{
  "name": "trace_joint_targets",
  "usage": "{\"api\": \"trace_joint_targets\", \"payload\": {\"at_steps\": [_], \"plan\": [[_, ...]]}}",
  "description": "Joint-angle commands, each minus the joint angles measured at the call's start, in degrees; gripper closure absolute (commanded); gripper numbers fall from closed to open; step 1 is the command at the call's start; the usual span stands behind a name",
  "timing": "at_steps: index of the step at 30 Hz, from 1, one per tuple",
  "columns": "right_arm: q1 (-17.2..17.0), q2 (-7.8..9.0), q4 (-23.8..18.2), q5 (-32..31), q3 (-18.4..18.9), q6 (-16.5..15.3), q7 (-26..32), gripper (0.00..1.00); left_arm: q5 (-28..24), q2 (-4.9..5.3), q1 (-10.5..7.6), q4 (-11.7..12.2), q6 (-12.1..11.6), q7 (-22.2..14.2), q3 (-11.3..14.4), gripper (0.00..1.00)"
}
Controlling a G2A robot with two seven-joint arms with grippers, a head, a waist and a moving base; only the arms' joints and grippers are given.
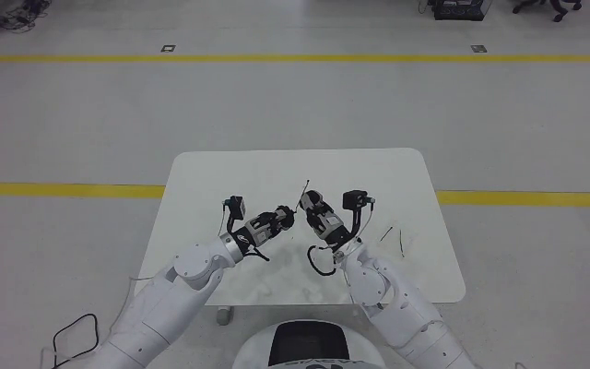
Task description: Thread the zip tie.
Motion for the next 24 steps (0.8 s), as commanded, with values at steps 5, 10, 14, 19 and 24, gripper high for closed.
{"api": "trace_joint_targets", "payload": {"at_steps": [5,10,14,19,24], "plan": [[-0.1,-0.12,-0.1,-0.4,0.2,0.7,0.5,1.0,0.0,0.0,0.0,0.0,0.0,0.0,0.0,1.0],[-0.3,-0.1,-0.2,-0.8,0.7,1.4,1.7,1.0,0.0,0.0,0.0,0.0,0.0,0.0,0.0,1.0],[-0.5,-0.1,-0.3,-1.1,1.0,2.4,2.7,1.0,0.0,0.0,0.0,0.0,0.0,0.0,0.0,1.0],[-0.6,-0.13,-0.3,-1.2,1.2,3.0,4.2,1.0,0.0,0.0,0.0,0.0,0.0,0.0,0.0,1.0],[-0.5,-0.2,-0.1,-1.1,1.3,3.4,5.3,1.0,0.0,0.0,0.0,0.0,0.0,0.0,0.0,1.0]]}}
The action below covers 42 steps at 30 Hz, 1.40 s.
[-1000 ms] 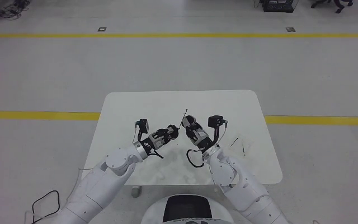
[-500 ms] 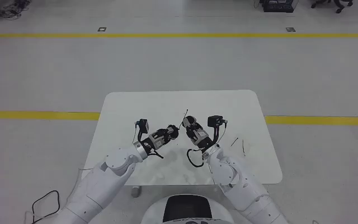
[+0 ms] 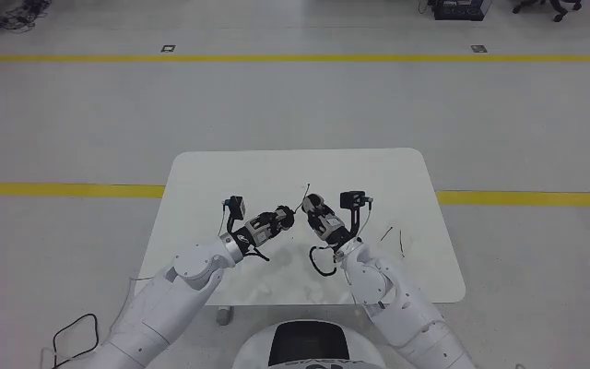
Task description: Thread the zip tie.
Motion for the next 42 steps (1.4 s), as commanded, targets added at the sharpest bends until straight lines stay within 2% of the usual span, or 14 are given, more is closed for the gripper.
{"api": "trace_joint_targets", "payload": {"at_steps": [1,33,42], "plan": [[0.1,-0.03,0.1,-0.2,0.1,0.5,0.2,1.0,0.0,0.0,0.0,0.0,0.0,0.0,0.0,1.0],[-0.1,-0.52,0.1,-2.0,0.8,3.3,1.1,1.0,0.0,0.0,0.0,0.0,0.0,0.0,0.0,1.0],[0.0,-0.61,-0.1,-2.3,1.0,1.8,0.7,1.0,0.0,0.0,0.0,0.0,0.0,0.0,0.0,1.0]]}}
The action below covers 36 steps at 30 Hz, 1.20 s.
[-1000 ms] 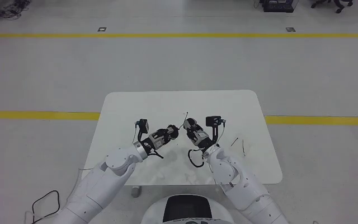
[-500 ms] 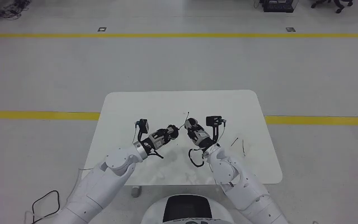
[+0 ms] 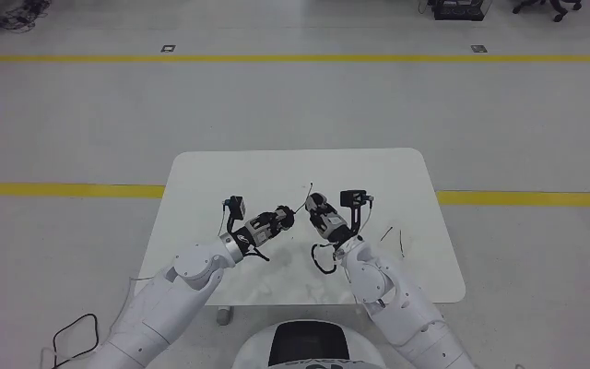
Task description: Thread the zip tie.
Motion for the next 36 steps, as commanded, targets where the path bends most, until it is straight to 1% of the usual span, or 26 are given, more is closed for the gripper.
{"api": "trace_joint_targets", "payload": {"at_steps": [1,4,11,13,18,25,36], "plan": [[0.0,0.01,0.0,-0.2,0.0,-0.8,0.0,1.0,0.0,0.0,0.0,0.0,0.0,0.0,0.0,1.0],[0.0,-0.01,0.0,-0.3,-0.1,-1.3,0.4,1.0,0.0,0.0,0.0,0.0,0.0,0.0,0.0,1.0],[0.1,-0.11,0.3,-0.7,-0.2,-1.1,0.8,1.0,0.0,0.0,0.0,0.0,0.0,0.0,0.0,1.0],[0.0,-0.16,0.2,-0.2,-0.2,-1.7,0.4,1.0,0.0,0.0,0.0,0.0,0.0,0.0,0.0,1.0],[-0.3,-0.22,0.0,1.1,0.1,-4.4,-1.2,1.0,0.0,0.0,0.0,0.0,0.0,0.0,0.0,1.0],[-0.6,-0.24,-0.4,2.2,0.2,-5.6,-0.3,1.0,0.0,0.0,0.0,0.0,0.0,0.0,0.0,1.0],[-0.8,-0.26,-0.8,2.4,0.1,-6.3,0.7,1.0,0.0,0.0,0.0,0.0,0.0,0.0,0.0,1.0]]}}
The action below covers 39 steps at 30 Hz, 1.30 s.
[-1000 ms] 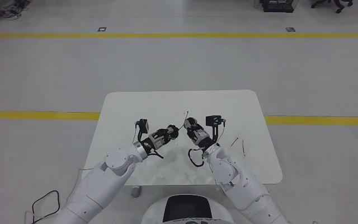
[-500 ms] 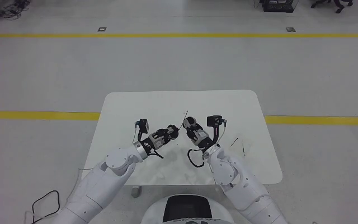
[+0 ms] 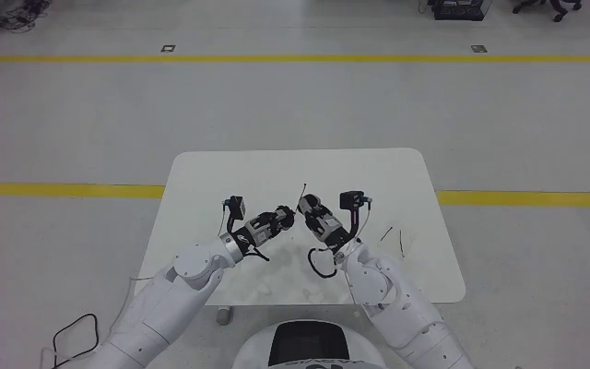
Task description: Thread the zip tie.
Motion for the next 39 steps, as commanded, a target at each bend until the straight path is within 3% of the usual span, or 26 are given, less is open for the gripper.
{"api": "trace_joint_targets", "payload": {"at_steps": [1,28,29,30,31,39], "plan": [[0.0,-0.01,0.1,0.0,0.0,0.0,0.2,1.0,0.0,0.0,0.0,0.0,0.0,0.0,0.0,1.0],[0.4,-0.11,0.6,0.6,-0.2,-0.2,2.8,1.0,0.0,0.0,0.0,0.0,0.0,0.0,0.0,1.0],[0.4,-0.11,0.6,0.7,-0.2,-0.2,2.9,0.78,0.0,0.0,0.0,0.0,0.0,0.0,0.0,1.0],[0.4,-0.11,0.6,0.9,0.0,0.0,2.8,0.04,0.0,0.0,0.0,0.0,0.0,0.0,0.0,1.0],[0.4,-0.11,0.5,0.9,0.1,0.1,2.9,0.0,0.0,0.0,0.0,0.0,0.0,0.0,0.0,1.0],[-0.3,0.38,-1.1,0.8,2.4,-0.4,3.0,0.0,0.0,0.0,0.0,0.0,0.0,0.0,0.0,1.0]]}}
